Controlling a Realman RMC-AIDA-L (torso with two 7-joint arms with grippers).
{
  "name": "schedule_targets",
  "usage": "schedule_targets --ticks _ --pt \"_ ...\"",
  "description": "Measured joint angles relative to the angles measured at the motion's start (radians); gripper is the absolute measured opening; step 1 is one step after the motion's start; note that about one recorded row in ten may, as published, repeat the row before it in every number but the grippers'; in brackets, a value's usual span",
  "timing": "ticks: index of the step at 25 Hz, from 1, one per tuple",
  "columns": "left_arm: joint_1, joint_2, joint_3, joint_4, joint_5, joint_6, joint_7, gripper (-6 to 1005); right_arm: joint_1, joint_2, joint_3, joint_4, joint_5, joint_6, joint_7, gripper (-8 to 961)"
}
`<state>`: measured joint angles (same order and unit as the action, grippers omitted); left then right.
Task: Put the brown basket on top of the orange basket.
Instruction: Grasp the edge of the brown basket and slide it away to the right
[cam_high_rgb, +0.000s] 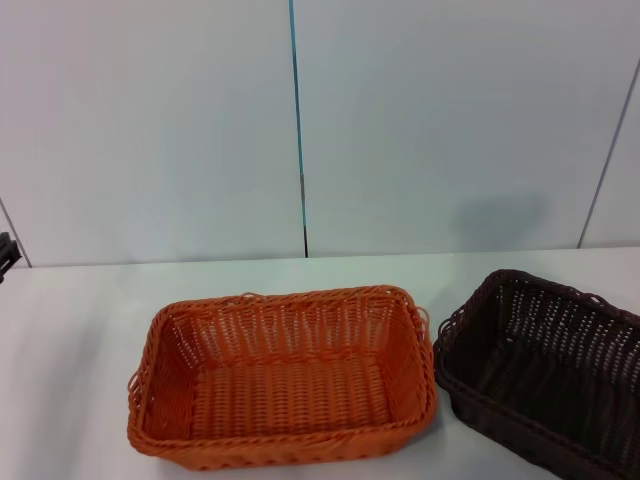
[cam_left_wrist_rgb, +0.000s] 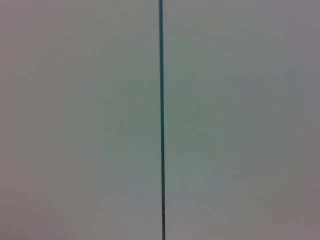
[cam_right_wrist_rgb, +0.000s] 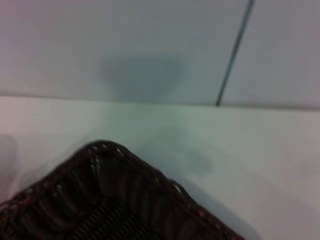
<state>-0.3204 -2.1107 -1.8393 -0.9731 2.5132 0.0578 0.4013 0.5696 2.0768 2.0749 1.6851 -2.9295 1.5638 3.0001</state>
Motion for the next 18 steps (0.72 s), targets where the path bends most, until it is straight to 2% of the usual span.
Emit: schedule_targets --ticks 3,7,10,13,16,18 --pt "0.003 0.005 -0.001 -0.002 0.000 -0.015 0.001 888 -0.020 0.007 0.014 -0.026 0.000 0.002 0.001 835" --pt "0.001 0.026 -0.001 -0.006 -0.003 -0.066 -0.001 888 -0.023 0.008 0.047 -0.081 0.003 0.004 0.002 834" --pt "-0.002 0.033 -0.001 -0.007 -0.004 -0.082 -0.002 888 -0.007 0.008 0.124 -0.143 0.019 0.018 0.003 833" --pt "-0.002 0.035 -0.001 -0.010 -0.004 -0.088 -0.003 888 0.028 0.004 0.245 -0.194 0.051 0.067 0.003 833" --pt "0.000 0.035 -0.001 -0.010 -0.005 -0.091 -0.002 888 0.064 -0.003 0.375 -0.211 0.055 0.129 0.003 832" --pt "0.001 0.038 -0.002 -0.010 -0.005 -0.100 -0.002 888 0.071 -0.006 0.425 -0.212 0.051 0.162 0.003 832"
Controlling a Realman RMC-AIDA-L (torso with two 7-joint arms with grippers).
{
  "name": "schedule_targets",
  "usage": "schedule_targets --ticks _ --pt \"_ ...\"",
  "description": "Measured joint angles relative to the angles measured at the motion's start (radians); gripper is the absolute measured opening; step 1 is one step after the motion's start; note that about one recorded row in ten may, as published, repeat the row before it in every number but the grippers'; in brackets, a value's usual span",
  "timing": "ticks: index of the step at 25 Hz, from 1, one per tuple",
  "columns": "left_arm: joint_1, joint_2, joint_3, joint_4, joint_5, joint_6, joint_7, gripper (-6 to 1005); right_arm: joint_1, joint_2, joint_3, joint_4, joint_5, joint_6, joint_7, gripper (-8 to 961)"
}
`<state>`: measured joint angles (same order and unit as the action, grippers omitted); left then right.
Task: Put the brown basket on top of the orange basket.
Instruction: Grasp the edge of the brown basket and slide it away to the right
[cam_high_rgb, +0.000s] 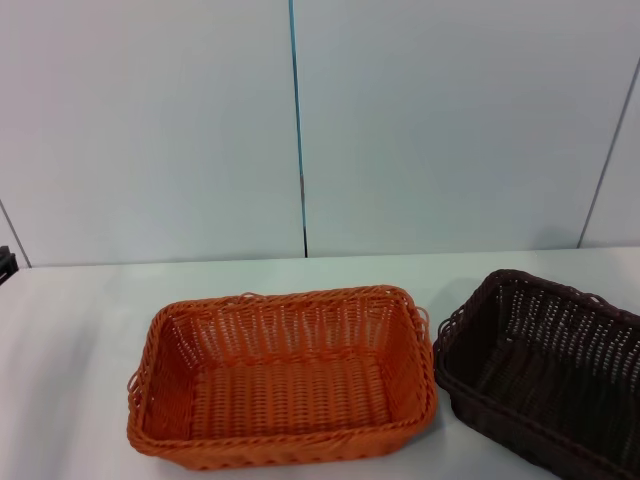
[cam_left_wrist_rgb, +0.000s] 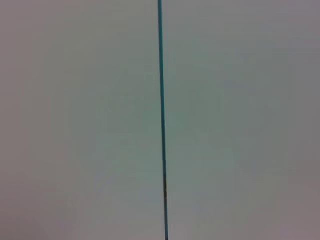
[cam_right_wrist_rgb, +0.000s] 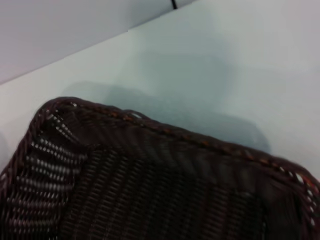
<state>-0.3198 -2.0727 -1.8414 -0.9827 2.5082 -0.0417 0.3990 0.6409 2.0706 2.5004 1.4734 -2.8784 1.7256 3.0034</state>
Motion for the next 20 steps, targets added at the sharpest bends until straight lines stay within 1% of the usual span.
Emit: schedule_targets --ticks 3,7,9,11,15,20 --pt "-0.002 0.008 -0.003 0.008 0.000 -0.015 0.000 887 0.000 -0.007 0.020 -0.003 -0.029 0.042 0.000 831" --pt "-0.003 0.010 -0.010 0.012 0.000 -0.020 -0.001 887 0.004 -0.034 0.007 -0.027 -0.055 0.105 0.000 830" --pt "-0.004 0.011 -0.013 0.014 0.000 -0.020 -0.001 887 -0.001 -0.040 -0.002 -0.034 -0.054 0.111 0.000 830" --pt "-0.005 0.011 -0.013 0.015 0.000 -0.020 0.000 887 -0.012 -0.040 -0.008 -0.036 -0.054 0.100 0.000 829" --pt "-0.005 0.008 -0.013 0.016 0.000 -0.015 0.002 888 -0.029 -0.033 -0.013 -0.049 -0.054 0.051 -0.001 828" --pt "-0.013 0.007 -0.013 0.023 0.000 -0.014 0.001 888 -0.031 -0.035 -0.025 -0.116 -0.053 -0.015 -0.002 827"
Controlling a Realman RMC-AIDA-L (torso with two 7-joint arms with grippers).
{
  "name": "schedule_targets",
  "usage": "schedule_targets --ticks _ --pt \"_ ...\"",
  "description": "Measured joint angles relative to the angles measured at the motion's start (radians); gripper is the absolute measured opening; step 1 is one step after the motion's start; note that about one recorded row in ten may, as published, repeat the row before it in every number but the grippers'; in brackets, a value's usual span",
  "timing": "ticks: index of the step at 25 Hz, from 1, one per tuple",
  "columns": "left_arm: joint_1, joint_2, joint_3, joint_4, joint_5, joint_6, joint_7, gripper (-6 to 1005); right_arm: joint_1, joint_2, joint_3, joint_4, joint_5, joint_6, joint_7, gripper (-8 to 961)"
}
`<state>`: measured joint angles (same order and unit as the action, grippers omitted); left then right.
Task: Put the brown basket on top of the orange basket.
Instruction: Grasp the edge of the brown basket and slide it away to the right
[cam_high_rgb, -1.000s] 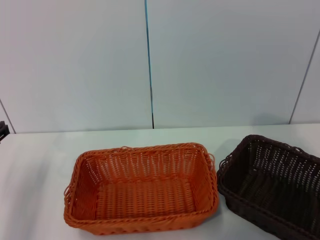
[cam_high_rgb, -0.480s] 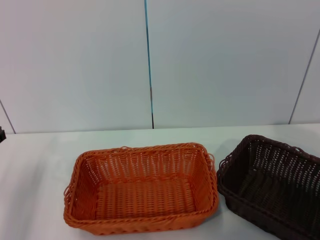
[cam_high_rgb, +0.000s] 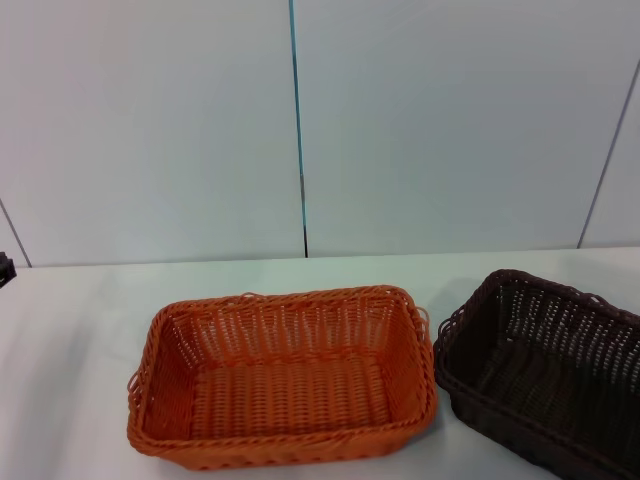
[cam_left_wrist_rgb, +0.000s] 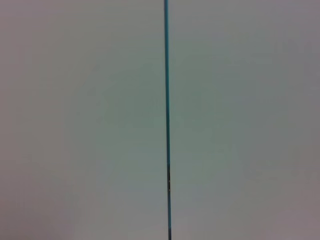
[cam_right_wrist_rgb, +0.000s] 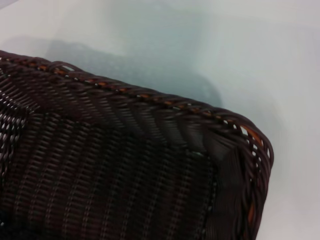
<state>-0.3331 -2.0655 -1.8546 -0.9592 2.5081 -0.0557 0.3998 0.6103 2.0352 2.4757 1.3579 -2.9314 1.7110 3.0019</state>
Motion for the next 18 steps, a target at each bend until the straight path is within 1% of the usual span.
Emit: schedule_targets --ticks 5,9,15,18 --pt "-0.006 0.000 0.000 0.003 0.000 -0.003 0.000 887 0.000 0.008 -0.022 -0.030 0.000 -0.075 0.000 826" --pt "-0.006 -0.001 0.000 0.004 0.000 -0.003 -0.002 887 0.003 0.019 -0.046 -0.046 0.000 -0.096 -0.001 825" --pt "-0.007 -0.002 -0.009 0.005 0.000 -0.005 -0.003 887 -0.007 0.031 -0.044 -0.077 0.000 -0.117 -0.001 824" --pt "-0.008 -0.004 -0.012 0.005 0.000 -0.005 -0.004 887 -0.014 0.033 -0.046 -0.083 0.000 -0.126 -0.001 823"
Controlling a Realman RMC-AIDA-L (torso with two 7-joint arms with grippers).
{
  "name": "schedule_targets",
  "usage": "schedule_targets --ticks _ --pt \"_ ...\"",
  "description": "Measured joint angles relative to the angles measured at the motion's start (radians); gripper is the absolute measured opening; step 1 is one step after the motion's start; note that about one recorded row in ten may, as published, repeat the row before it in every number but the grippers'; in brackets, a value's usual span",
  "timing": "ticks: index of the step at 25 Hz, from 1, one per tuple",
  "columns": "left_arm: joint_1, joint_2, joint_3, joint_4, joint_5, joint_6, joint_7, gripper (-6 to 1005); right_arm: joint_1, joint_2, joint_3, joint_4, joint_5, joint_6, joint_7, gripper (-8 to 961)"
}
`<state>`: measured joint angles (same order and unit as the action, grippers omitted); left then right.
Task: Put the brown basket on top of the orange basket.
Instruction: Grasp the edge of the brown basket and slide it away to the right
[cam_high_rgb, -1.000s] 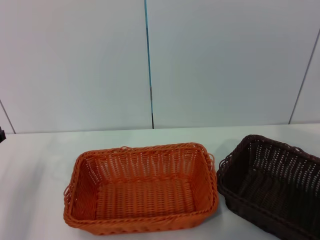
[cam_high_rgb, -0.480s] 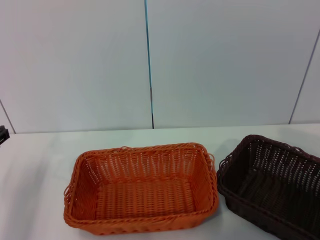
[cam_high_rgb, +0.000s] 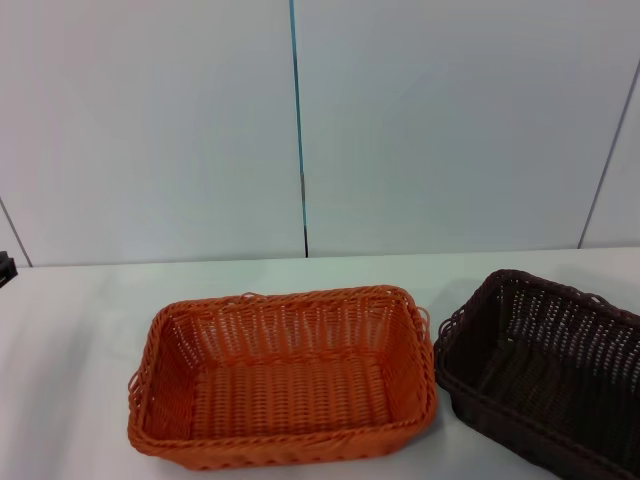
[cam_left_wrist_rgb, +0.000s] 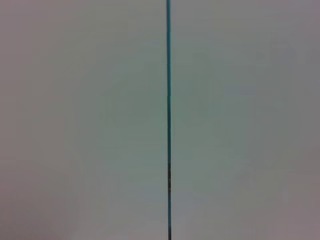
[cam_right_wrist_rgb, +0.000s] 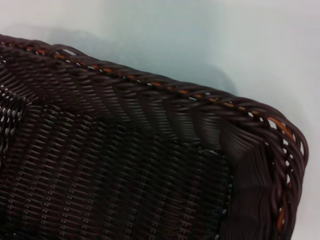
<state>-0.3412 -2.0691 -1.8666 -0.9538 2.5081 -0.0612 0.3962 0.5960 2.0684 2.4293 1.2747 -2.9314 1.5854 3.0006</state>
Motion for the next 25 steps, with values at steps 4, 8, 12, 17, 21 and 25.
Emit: schedule_targets --ticks 4,8,12,17,21,25 --pt "-0.002 -0.001 0.000 0.000 0.000 0.000 0.000 887 -0.006 0.001 -0.002 -0.012 0.000 -0.018 -0.001 822" --pt "-0.004 -0.003 0.000 0.000 -0.002 -0.001 0.000 887 -0.009 0.002 -0.024 -0.034 0.000 -0.051 -0.002 821" --pt "-0.007 -0.003 0.000 0.001 -0.003 -0.008 -0.002 887 -0.012 0.002 -0.040 -0.055 0.000 -0.086 -0.002 820" --pt "-0.006 -0.003 0.000 -0.002 -0.007 -0.029 -0.002 888 -0.014 0.003 -0.049 -0.085 0.000 -0.113 -0.002 819" --pt "-0.005 -0.003 0.000 -0.002 -0.017 -0.033 -0.002 888 -0.016 0.004 -0.052 -0.094 0.000 -0.122 -0.004 818" --pt "-0.003 -0.004 0.000 -0.003 -0.018 -0.035 -0.002 888 -0.017 0.004 -0.052 -0.099 0.000 -0.124 -0.005 817"
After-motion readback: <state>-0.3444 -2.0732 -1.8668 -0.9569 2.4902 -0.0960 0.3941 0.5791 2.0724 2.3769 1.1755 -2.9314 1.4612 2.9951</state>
